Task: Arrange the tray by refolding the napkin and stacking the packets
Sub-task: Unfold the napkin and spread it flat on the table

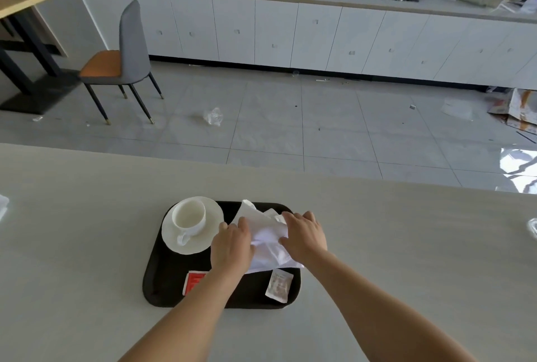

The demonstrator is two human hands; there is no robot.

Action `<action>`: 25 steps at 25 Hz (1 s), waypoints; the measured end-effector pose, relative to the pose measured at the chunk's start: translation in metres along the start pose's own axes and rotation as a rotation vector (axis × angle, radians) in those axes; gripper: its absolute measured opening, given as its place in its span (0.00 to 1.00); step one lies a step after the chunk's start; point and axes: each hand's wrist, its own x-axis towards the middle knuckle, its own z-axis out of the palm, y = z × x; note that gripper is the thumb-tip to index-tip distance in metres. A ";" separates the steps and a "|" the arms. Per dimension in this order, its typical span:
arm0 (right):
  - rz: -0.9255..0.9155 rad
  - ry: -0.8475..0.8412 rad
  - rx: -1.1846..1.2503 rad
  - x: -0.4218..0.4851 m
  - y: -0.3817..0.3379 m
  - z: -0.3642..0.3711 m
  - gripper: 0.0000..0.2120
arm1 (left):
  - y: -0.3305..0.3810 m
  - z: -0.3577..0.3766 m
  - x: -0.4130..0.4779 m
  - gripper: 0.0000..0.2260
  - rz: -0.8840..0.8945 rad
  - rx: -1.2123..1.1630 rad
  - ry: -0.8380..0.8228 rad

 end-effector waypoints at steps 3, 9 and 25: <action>-0.055 0.026 0.029 0.007 0.004 0.001 0.12 | -0.003 -0.001 0.004 0.02 -0.007 -0.042 0.034; -0.081 0.186 0.231 -0.005 -0.002 -0.010 0.12 | -0.016 -0.024 -0.006 0.04 0.015 -0.307 0.232; -0.215 0.823 0.457 -0.064 -0.052 -0.131 0.08 | -0.019 -0.155 -0.038 0.15 0.331 -0.513 0.797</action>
